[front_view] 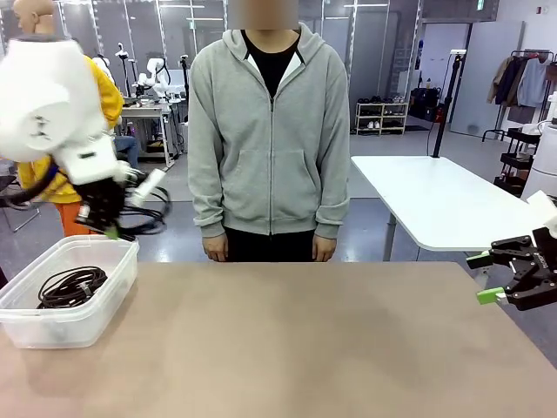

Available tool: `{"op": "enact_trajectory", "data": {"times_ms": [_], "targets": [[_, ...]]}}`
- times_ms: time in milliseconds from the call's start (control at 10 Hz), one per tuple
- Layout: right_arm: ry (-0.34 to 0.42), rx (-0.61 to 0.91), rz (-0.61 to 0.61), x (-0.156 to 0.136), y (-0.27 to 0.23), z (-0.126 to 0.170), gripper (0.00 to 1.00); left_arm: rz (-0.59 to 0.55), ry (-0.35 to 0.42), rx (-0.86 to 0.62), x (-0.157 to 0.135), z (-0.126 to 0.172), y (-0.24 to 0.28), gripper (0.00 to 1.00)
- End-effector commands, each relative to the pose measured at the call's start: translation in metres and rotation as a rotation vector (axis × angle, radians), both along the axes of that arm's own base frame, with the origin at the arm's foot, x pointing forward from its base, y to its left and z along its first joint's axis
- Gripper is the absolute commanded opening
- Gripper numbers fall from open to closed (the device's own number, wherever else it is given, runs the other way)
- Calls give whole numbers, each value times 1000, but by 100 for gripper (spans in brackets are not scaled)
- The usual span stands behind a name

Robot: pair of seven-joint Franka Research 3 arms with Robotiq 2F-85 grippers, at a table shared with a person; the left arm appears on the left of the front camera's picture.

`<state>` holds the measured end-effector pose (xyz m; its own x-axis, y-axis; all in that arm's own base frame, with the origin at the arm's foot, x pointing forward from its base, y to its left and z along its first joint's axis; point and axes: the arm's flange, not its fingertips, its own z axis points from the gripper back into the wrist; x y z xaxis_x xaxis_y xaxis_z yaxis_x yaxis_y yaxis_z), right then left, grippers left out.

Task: Organize and store the cables.
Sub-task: Place the USB Extension Cable into the Organizing box.

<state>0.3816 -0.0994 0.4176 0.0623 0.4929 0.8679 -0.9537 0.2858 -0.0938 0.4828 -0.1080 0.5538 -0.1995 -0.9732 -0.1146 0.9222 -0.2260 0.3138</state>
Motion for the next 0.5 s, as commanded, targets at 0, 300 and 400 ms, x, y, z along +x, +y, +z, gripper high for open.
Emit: {"op": "enact_trajectory", "data": {"times_ms": [0,300,400], "targets": [[27,6,-8,-3,1,5,100,54,-56,-59,1,-9,44,14],[27,6,-8,-3,1,5,100,206,-41,-144,17,-40,95,14],[27,6,-8,-3,1,5,100,242,-31,-165,22,-53,107,14]]}}
